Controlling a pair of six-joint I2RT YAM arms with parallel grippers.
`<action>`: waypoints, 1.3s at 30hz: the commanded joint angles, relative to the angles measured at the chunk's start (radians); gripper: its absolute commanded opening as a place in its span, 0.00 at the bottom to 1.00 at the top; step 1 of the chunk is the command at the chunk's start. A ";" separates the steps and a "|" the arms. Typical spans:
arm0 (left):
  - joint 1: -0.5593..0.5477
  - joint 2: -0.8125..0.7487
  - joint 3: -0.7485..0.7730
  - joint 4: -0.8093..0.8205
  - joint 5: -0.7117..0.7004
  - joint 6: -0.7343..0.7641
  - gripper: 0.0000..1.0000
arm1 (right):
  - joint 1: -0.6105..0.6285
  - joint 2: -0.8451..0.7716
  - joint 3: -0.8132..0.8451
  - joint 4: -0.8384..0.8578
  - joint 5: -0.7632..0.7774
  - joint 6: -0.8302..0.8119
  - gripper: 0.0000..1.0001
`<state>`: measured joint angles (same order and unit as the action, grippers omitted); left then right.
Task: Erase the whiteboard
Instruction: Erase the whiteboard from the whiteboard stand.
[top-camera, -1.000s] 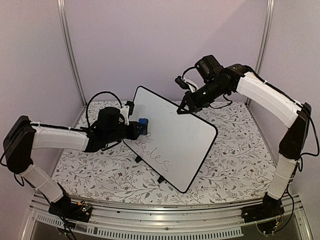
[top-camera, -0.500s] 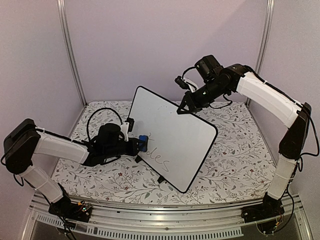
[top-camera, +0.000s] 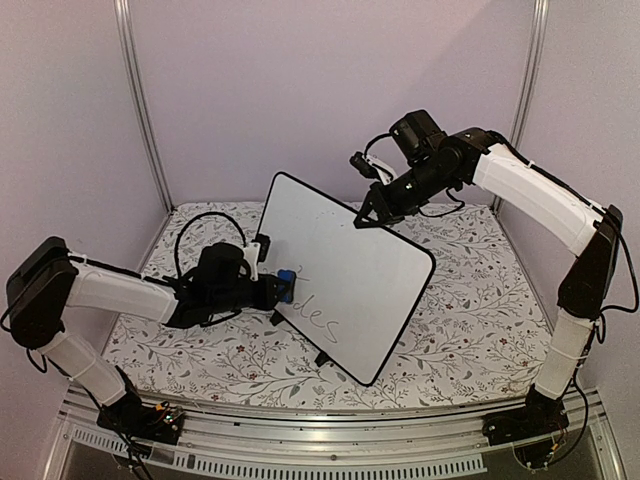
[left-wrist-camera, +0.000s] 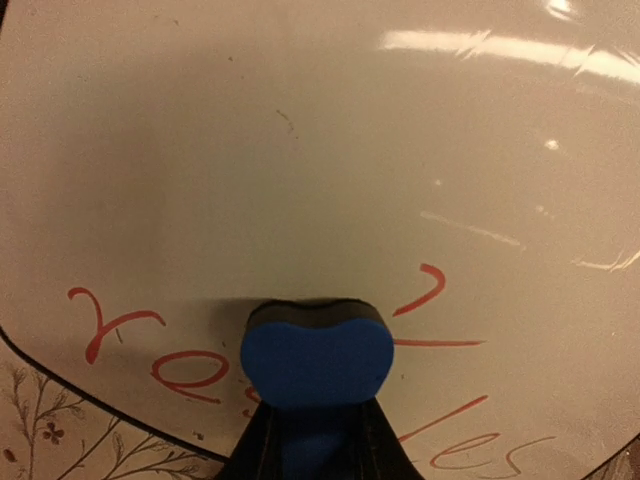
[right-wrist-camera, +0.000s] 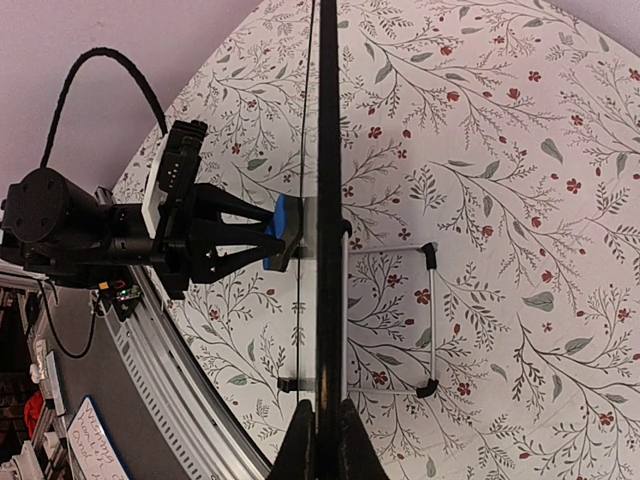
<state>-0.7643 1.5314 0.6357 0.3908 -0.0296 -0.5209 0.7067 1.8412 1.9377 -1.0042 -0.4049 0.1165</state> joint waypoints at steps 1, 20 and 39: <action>0.034 -0.005 0.085 -0.005 -0.016 0.044 0.00 | 0.046 0.030 -0.009 -0.056 -0.063 -0.097 0.00; 0.110 -0.019 0.077 -0.009 0.063 0.036 0.00 | 0.046 0.024 -0.009 -0.056 -0.060 -0.095 0.00; -0.021 -0.027 -0.022 0.032 0.002 0.038 0.00 | 0.046 0.026 -0.009 -0.060 -0.048 -0.097 0.00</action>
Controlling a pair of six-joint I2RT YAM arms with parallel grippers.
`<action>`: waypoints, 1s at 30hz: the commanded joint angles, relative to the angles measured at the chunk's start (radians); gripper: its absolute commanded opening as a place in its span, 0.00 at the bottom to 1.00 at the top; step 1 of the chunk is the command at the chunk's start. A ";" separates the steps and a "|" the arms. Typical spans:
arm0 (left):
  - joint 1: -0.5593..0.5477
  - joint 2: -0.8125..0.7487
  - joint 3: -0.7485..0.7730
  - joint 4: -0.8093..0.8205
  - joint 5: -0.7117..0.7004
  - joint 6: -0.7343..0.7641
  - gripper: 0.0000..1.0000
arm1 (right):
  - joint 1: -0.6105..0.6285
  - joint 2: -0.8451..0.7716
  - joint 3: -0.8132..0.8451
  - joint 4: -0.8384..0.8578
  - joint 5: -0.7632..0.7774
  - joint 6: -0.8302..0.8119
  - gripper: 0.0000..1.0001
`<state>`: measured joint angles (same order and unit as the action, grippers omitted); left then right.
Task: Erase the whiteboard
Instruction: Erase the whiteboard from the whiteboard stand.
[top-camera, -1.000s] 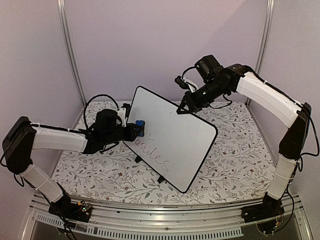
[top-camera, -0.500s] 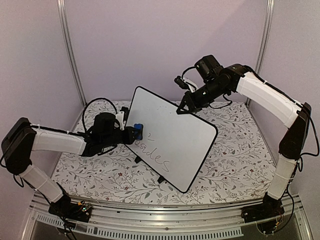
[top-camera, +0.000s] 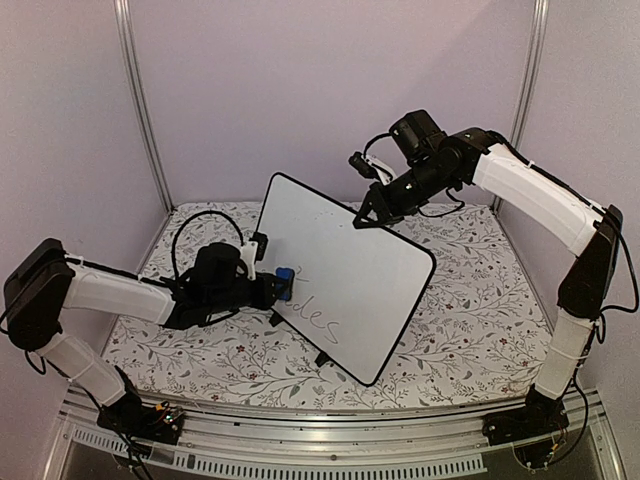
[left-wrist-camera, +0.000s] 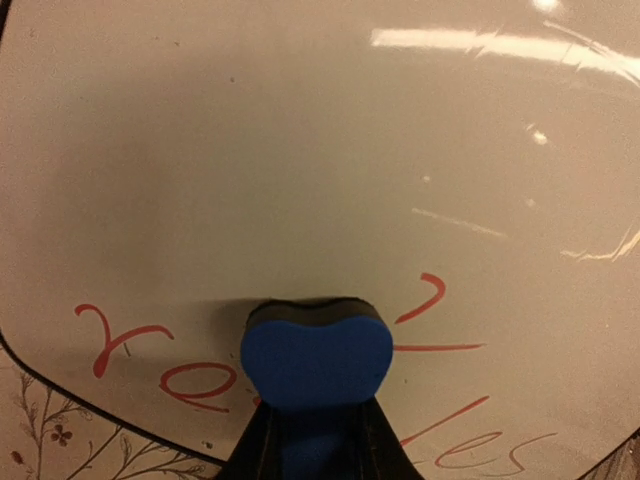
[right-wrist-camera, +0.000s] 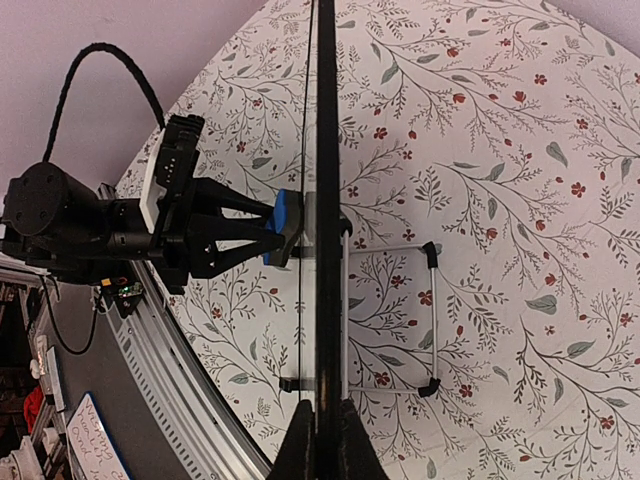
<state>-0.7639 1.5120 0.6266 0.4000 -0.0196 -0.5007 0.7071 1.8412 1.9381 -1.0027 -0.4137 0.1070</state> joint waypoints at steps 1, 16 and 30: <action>-0.020 -0.006 -0.010 0.029 -0.008 0.018 0.00 | 0.046 0.026 -0.010 -0.061 -0.041 -0.086 0.00; -0.020 0.025 0.201 -0.074 -0.055 0.153 0.00 | 0.046 0.021 -0.011 -0.060 -0.042 -0.086 0.00; -0.072 0.041 0.025 -0.040 -0.061 0.032 0.00 | 0.046 0.025 -0.010 -0.060 -0.045 -0.087 0.00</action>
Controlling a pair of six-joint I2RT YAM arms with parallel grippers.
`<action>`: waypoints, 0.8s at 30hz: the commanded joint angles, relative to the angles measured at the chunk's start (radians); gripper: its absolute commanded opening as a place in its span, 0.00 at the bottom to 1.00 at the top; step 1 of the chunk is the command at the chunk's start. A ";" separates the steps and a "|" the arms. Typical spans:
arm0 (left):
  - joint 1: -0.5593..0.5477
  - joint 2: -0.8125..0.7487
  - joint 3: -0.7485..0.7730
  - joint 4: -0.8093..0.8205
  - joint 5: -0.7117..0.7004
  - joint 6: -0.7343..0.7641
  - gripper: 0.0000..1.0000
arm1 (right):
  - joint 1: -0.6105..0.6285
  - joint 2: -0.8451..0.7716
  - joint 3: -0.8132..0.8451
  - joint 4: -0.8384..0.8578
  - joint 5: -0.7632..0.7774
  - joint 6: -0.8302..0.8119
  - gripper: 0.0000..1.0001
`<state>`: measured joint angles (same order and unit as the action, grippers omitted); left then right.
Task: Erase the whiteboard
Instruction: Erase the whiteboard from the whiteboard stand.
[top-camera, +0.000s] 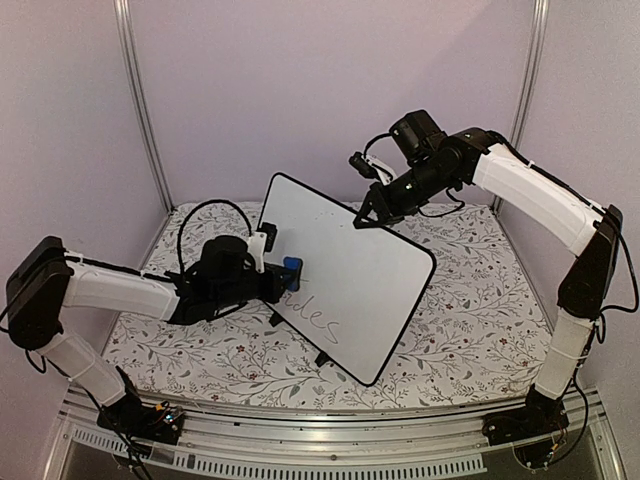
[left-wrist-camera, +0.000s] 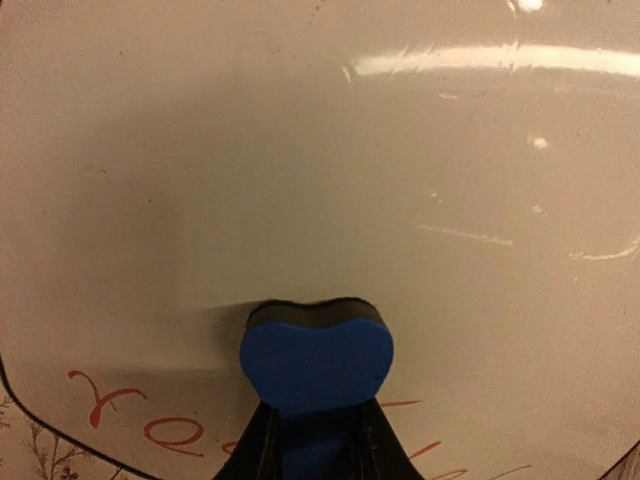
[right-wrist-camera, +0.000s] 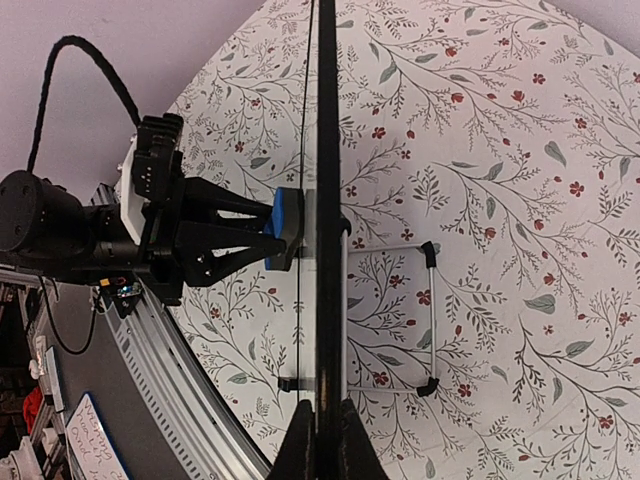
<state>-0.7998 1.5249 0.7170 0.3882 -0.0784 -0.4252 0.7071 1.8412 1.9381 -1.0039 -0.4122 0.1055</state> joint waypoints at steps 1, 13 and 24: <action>-0.040 0.026 -0.077 -0.022 -0.001 -0.053 0.00 | 0.046 0.026 -0.010 -0.058 -0.046 -0.086 0.00; -0.058 0.015 -0.112 0.005 0.001 -0.080 0.00 | 0.046 0.020 -0.011 -0.060 -0.042 -0.086 0.00; -0.052 -0.008 0.004 -0.038 -0.021 -0.008 0.00 | 0.045 0.017 -0.014 -0.058 -0.040 -0.086 0.00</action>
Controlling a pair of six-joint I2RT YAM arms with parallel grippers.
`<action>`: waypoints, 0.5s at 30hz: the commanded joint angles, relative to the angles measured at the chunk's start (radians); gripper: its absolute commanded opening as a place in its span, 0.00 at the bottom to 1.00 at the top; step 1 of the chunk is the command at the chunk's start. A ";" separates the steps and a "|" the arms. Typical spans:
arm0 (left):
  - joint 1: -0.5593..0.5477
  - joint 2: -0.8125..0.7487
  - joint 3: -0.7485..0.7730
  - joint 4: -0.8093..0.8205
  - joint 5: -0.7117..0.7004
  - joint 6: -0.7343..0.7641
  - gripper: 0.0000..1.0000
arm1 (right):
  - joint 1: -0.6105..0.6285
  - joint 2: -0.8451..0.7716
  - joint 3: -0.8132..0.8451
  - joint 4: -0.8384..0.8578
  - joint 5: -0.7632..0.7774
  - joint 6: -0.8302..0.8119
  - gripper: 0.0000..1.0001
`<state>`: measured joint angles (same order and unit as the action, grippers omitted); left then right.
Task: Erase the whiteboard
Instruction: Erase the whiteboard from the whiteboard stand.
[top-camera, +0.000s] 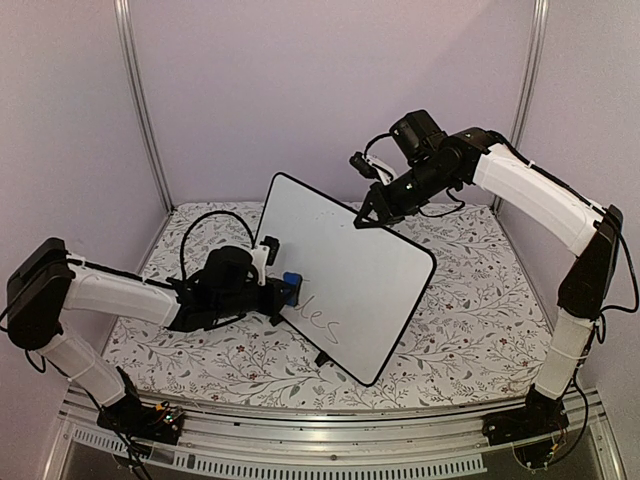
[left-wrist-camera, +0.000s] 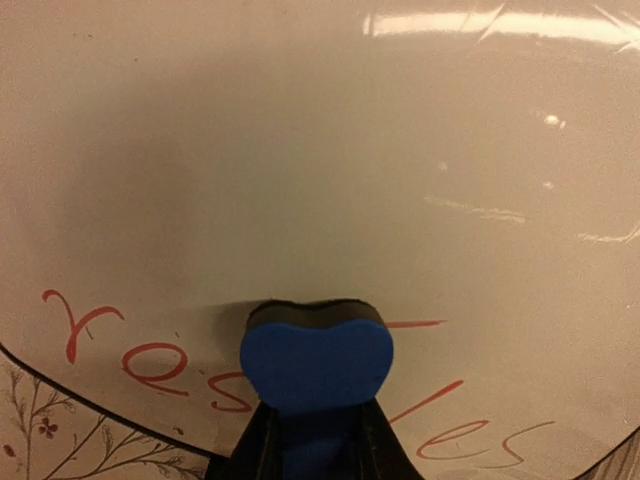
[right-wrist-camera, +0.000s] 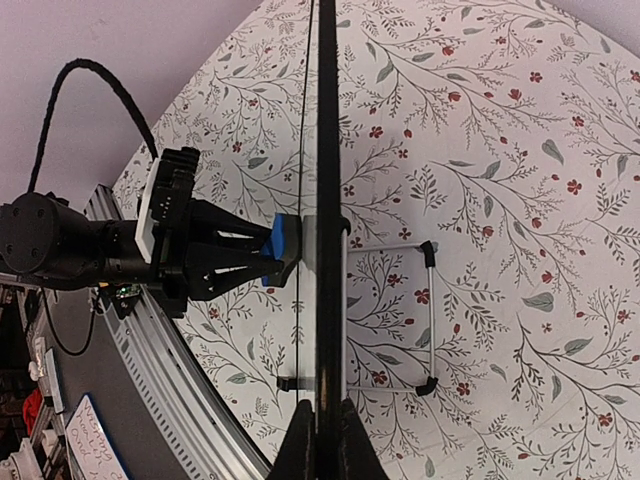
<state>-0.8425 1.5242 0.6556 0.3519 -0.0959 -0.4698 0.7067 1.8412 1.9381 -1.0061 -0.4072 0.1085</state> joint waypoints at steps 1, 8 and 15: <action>-0.009 -0.006 0.069 -0.001 -0.001 0.038 0.00 | 0.046 0.017 -0.014 -0.056 -0.044 -0.089 0.00; -0.010 -0.025 0.072 0.004 0.016 0.039 0.00 | 0.047 0.019 -0.013 -0.056 -0.044 -0.089 0.00; -0.028 -0.044 -0.006 0.014 0.027 -0.001 0.00 | 0.046 0.021 -0.013 -0.058 -0.044 -0.087 0.00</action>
<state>-0.8436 1.5024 0.6914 0.3321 -0.0849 -0.4507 0.7071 1.8412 1.9377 -1.0039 -0.4137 0.1047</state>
